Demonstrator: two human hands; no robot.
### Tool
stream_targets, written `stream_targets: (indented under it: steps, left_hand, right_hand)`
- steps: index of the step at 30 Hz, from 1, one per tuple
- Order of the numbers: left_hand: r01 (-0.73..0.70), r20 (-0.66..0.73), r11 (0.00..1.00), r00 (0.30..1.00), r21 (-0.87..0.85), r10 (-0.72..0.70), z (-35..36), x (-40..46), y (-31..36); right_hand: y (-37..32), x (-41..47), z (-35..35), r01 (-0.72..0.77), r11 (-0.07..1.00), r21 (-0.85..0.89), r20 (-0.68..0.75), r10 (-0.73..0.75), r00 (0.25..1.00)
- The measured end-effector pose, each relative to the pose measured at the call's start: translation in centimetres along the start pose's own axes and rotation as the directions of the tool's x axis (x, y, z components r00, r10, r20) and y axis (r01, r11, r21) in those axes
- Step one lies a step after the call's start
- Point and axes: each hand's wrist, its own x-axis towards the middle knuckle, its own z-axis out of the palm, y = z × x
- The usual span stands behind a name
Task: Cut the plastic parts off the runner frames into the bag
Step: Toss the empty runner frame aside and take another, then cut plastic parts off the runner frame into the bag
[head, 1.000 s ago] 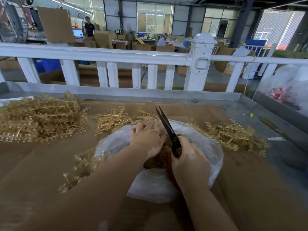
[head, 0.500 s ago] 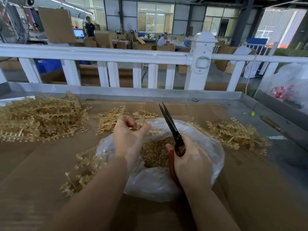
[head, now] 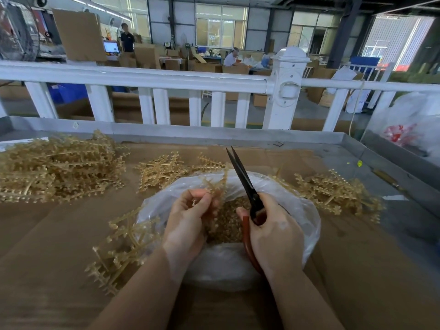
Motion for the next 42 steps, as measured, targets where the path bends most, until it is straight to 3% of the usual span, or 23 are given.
stream_targets:
  steps: [16, 19, 21, 23, 25, 29, 33, 38, 42]
  left_hand:
    - [0.055, 0.175, 0.997, 0.982, 0.055, -0.064, -0.6, -0.2, -0.2]
    - [-0.089, 0.176, 0.953, 0.984, 0.288, 0.039, -0.6, -0.6, -0.5]
    - [-0.249, 0.234, 0.847, 0.960, 0.470, 0.152, -0.5, -0.8, -0.8]
    - [-0.340, 0.275, 0.782, 0.935, 0.522, 0.223, -0.3, -0.9, -1.0]
    - [-0.348, 0.257, 0.806, 0.933, 0.479, 0.250, -0.4, -0.9, -1.1]
    - [-0.158, 0.120, 0.957, 0.984, 0.241, 0.132, -0.7, -0.6, -1.1]
    - [-0.120, 0.052, 0.989, 0.992, 0.081, 0.116, -0.6, -0.5, -0.9]
    - [-0.147, -0.002, 0.982, 0.989, 0.123, 0.148, -0.4, -0.4, -1.1]
    - [-0.227, 0.022, 0.940, 0.973, 0.256, 0.229, -0.6, -0.1, -1.3]
  right_hand:
    - [0.3, 0.2, -0.4, 0.024, 0.983, 0.183, 0.082, -0.040, 0.996]
    - [0.4, 0.1, -0.5, 0.019, 0.977, 0.214, 0.076, -0.036, 0.996]
    - [0.5, 0.1, -0.5, 0.025, 0.976, 0.215, 0.087, -0.044, 0.995]
    - [0.5, 0.0, -0.5, 0.043, 0.980, 0.194, 0.103, -0.064, 0.993]
    - [0.3, -0.1, -0.4, 0.057, 0.982, 0.179, 0.091, -0.075, 0.993]
    - [0.2, -0.2, -0.3, 0.067, 0.984, 0.164, 0.021, -0.071, 0.997]
    - [0.1, -0.2, -0.3, 0.052, 0.988, 0.148, 0.029, -0.057, 0.998]
    - [0.0, -0.2, -0.3, 0.063, 0.991, 0.122, 0.042, -0.069, 0.997]
    - [0.0, -0.3, -0.3, 0.075, 0.988, 0.134, 0.013, -0.078, 0.997]
